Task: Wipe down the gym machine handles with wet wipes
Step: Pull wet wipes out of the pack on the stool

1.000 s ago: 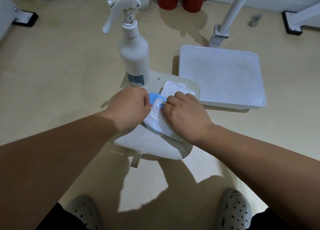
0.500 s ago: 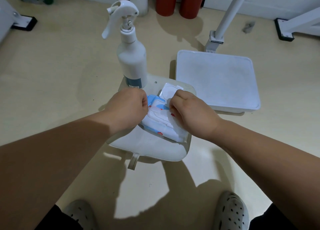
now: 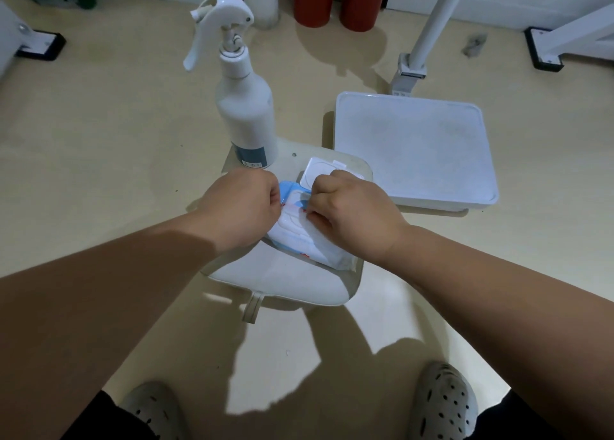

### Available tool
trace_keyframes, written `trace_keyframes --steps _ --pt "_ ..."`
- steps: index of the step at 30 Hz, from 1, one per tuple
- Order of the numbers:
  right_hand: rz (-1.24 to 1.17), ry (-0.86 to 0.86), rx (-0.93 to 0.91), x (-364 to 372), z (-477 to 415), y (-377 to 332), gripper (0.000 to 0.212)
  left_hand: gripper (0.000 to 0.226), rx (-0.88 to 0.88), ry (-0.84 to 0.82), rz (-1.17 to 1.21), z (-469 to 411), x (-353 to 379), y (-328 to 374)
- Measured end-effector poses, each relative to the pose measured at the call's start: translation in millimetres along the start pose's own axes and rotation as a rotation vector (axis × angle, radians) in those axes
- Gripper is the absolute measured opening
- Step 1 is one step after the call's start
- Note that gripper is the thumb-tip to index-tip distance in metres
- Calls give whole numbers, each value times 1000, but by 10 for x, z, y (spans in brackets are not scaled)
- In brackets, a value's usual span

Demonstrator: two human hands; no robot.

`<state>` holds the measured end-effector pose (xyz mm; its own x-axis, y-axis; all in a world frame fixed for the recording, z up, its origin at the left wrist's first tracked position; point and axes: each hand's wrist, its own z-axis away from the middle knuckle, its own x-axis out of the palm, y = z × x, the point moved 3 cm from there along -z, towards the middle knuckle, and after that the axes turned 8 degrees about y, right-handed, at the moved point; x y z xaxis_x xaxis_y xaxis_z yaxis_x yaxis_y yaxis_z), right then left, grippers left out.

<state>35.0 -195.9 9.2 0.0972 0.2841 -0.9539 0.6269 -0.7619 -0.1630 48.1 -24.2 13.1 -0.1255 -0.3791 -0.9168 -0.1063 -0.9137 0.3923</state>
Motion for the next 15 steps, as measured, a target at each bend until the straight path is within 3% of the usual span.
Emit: trace_keyframes --steps 4,11,15 --pt "-98 -3 73 -78 40 42 32 35 11 12 -25 -7 3 15" --pt "-251 -26 218 -209 178 338 10 34 10 10 -40 -29 56 10" --pt "-256 -1 289 -213 112 208 38 32 11 13 -24 -38 61 -1"
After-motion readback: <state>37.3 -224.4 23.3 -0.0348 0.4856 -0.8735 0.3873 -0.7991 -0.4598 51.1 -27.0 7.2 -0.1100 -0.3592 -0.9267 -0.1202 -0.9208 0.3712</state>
